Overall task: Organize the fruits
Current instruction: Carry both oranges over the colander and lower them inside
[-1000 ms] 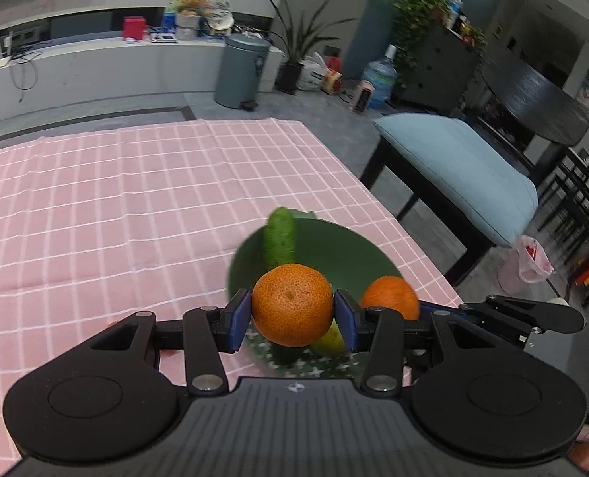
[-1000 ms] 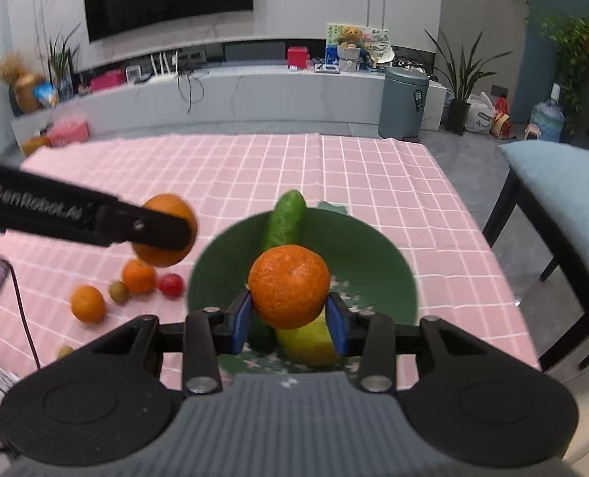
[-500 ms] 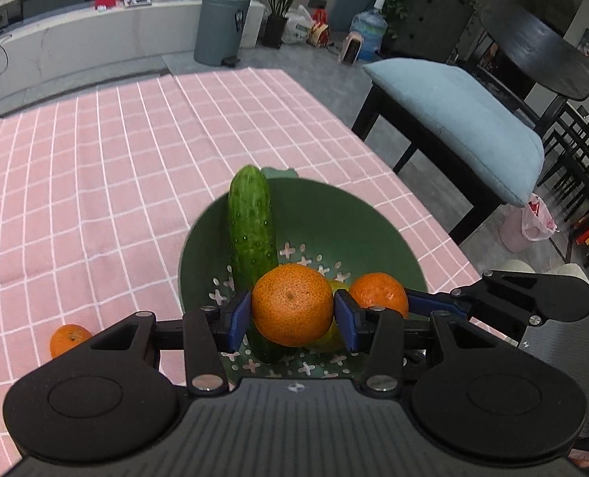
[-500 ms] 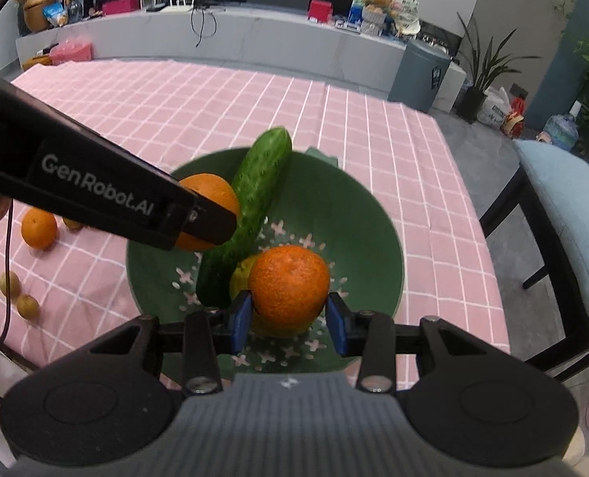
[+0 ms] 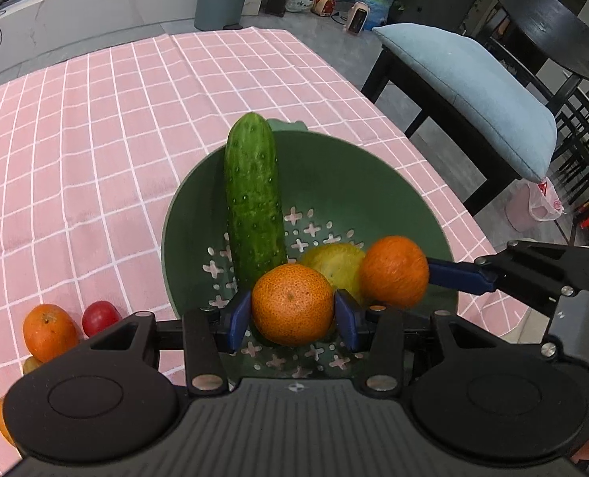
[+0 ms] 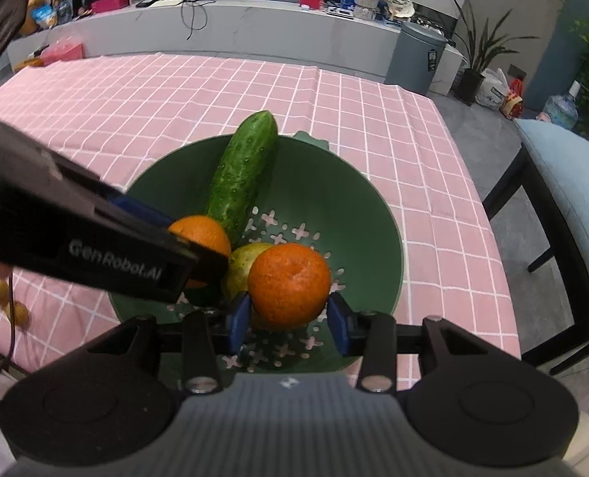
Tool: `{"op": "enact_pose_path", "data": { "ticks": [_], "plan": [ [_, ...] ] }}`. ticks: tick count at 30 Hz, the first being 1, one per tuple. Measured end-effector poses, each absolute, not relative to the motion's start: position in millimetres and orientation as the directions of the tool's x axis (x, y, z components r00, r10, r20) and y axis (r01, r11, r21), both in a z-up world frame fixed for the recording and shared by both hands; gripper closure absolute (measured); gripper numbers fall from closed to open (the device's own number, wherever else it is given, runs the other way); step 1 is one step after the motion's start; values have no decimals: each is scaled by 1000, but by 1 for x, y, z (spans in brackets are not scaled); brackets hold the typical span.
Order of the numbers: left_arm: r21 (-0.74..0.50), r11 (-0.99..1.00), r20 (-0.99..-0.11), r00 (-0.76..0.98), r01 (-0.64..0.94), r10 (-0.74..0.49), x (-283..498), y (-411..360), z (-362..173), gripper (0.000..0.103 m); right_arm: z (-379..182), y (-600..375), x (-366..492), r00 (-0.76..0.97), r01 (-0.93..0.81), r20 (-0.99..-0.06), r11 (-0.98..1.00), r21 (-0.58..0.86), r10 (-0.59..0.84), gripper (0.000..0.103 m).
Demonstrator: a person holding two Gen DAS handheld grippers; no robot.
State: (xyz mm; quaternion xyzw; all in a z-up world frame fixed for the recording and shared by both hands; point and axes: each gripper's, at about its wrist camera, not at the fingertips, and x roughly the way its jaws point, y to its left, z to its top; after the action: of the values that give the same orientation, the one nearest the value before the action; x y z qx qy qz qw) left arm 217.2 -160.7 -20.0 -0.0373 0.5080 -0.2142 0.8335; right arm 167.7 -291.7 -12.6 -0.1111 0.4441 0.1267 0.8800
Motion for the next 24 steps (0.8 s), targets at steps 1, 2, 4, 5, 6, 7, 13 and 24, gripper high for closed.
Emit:
{"op": "enact_pose_path", "data": {
  "ticks": [1,2,4,5,6,7,13,24],
  "plan": [
    [-280,905,-831,391,320,-395,218,-161,-21,51,-13,-292,168,573,-320,-810,944,-83,123,64],
    [-280,905,-832,390,321,-395,218,-161,-21,51,-14,-291,169,573,-321,-811,943,-88,119,64],
    [-281,905,-832,390,320,-396,218,-161,-21,51,-14,-289,170,573,-326,-812,941,-97,115,64],
    [-282,905,-831,389,319,-397,218,-161,-20,51,-14,-288,169,574,-327,-811,940,-100,113,63],
    [-283,904,-832,387,320,-398,218,-160,-21,50,-14,-288,169,573,-329,-811,939,-101,114,62],
    [-285,904,-833,384,319,-398,218,-160,-21,50,-15,-288,170,572,-328,-812,939,-100,113,61],
    [-258,910,-836,397,324,-379,215,-161,-22,42,-13,-290,169,575,-318,-811,943,-99,109,52],
    [-273,906,-798,450,322,-401,202,-147,-1,39,-6,-285,159,612,-298,-785,947,-117,96,28]
  ]
}}
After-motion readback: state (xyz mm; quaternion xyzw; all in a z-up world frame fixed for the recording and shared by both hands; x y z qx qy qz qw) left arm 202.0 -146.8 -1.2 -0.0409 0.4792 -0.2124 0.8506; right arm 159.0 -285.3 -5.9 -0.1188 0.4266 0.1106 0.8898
